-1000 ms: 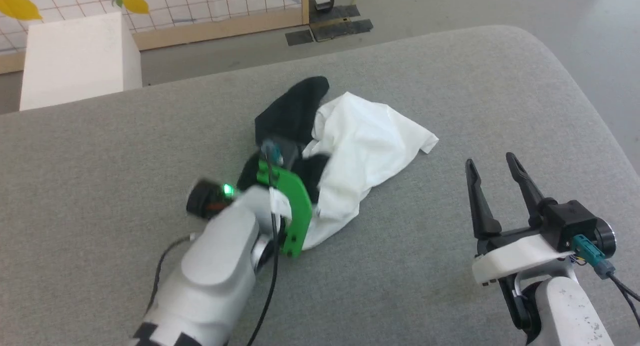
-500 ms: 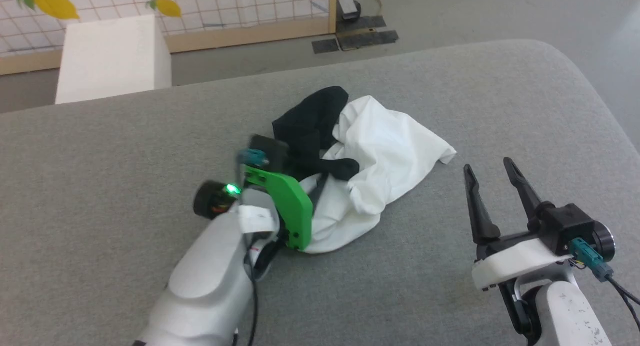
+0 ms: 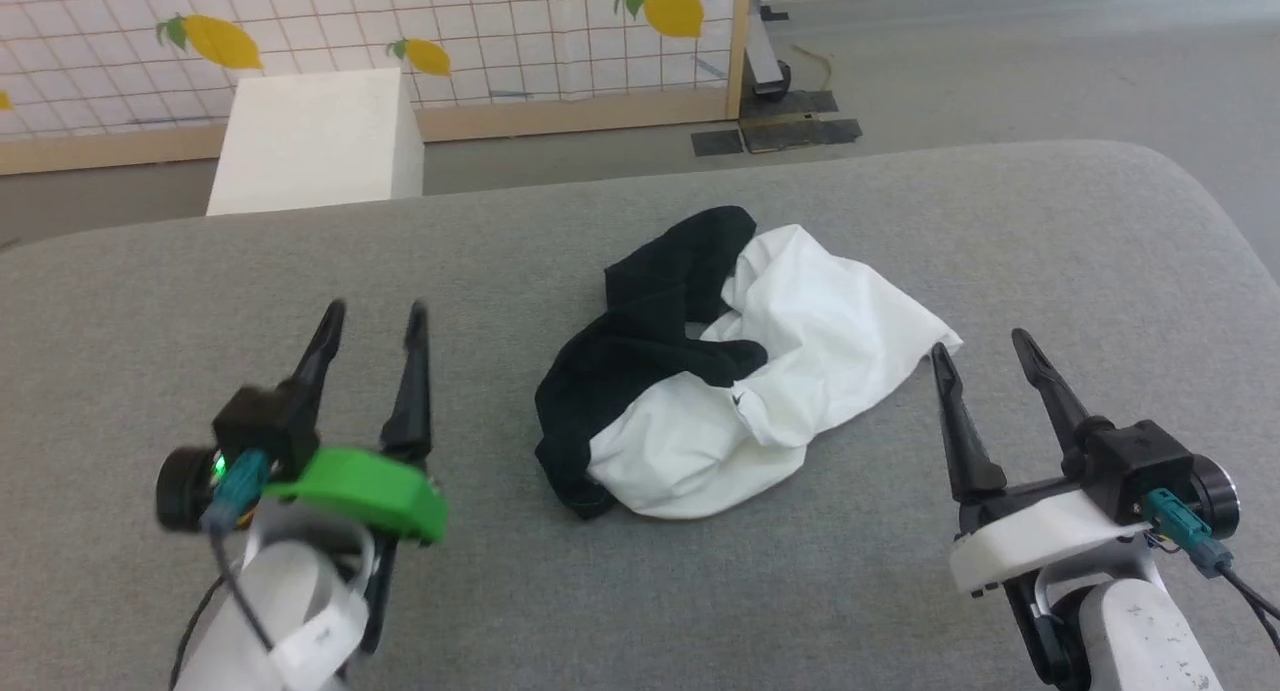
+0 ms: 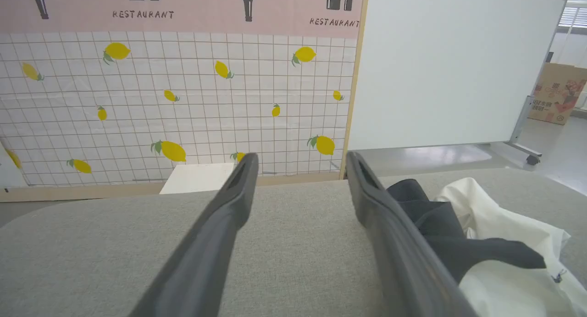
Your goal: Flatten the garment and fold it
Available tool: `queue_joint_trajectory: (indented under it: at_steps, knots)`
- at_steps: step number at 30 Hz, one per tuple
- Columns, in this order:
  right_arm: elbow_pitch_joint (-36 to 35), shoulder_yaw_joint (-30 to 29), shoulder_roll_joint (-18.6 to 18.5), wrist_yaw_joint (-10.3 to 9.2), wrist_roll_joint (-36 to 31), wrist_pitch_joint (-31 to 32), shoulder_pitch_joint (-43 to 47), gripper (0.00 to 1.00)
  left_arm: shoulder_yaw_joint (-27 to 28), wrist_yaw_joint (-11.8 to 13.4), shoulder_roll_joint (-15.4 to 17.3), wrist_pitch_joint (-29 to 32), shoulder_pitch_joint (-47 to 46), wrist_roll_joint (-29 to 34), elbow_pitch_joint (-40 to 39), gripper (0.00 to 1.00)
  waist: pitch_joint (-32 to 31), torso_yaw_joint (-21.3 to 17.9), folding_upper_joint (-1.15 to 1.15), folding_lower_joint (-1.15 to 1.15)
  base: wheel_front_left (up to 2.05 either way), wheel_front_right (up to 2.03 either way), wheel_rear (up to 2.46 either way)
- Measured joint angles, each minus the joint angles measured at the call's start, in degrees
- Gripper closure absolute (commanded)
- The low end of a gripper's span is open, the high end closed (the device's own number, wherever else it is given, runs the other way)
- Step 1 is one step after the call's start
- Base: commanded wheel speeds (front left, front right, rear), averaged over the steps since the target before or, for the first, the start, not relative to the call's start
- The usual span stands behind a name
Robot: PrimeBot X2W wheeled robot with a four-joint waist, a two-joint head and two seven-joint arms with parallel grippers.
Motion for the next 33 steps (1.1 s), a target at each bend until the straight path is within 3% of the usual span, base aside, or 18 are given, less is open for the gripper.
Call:
queue_joint_trajectory:
  at_steps: [5,10,16,19,22,23,24,29,32,33]
  knots:
    - [-0.49,-0.11,0.0,0.0,0.0,0.43,0.03,0.0,4.9,0.67,-0.11,-0.25,5.63,1.75,-4.63,0.0,0.3,0.7,0.0,0.0,0.0,0.0,0.0]
    - [-0.4,-0.55,0.0,0.0,0.0,0.45,0.26,0.0,9.16,0.76,-2.65,-0.42,11.04,4.48,-8.6,0.0,0.38,0.96,0.0,0.0,0.0,0.0,0.0]
    - [-0.48,-0.19,-0.03,0.0,-0.04,0.93,0.65,0.0,10.96,-1.68,-6.16,-0.43,13.39,7.4,-9.51,0.0,0.62,2.15,0.0,0.0,0.0,0.0,0.0]
    - [-0.7,3.11,-0.09,-0.01,0.09,2.6,-0.15,0.0,11.73,-2.71,-7.44,-0.43,13.39,8.08,-9.54,0.0,0.85,2.98,0.0,0.0,0.0,0.0,0.0]
    - [0.81,9.01,-0.08,-0.01,1.45,8.7,-3.71,0.0,12.4,-3.53,-8.4,-0.43,13.35,9.4,-9.51,0.0,1.34,3.61,0.0,0.0,0.0,0.0,0.0]
    - [3.19,12.26,0.14,0.0,3.98,15.25,-7.07,0.0,12.63,-4.21,-9.02,-0.43,13.29,10.17,-9.47,0.0,1.67,4.11,0.0,0.0,0.0,0.0,0.0]
    - [4.26,13.38,0.12,0.0,5.04,18.03,-8.26,0.0,12.7,-4.44,-9.22,-0.43,13.28,10.35,-9.4,0.0,1.77,4.33,0.0,0.0,0.0,0.0,0.0]
    - [10.28,14.82,0.12,-0.01,9.78,32.95,-12.91,0.0,13.06,-5.71,-10.36,-0.44,13.17,11.31,-9.03,0.0,2.36,5.68,0.0,0.0,0.0,0.0,0.0]
    - [12.11,15.57,-0.11,-0.01,10.92,37.77,-14.45,0.0,13.17,-6.09,-10.83,-0.46,13.02,11.58,-8.89,0.0,2.71,6.47,0.0,0.0,0.0,0.0,0.0]
    - [12.45,16.25,-0.09,-0.01,11.07,38.73,-15.03,0.2,13.25,-6.25,-10.94,-0.46,13.01,11.82,-8.83,0.0,2.85,6.73,0.0,0.0,0.0,0.0,0.0]
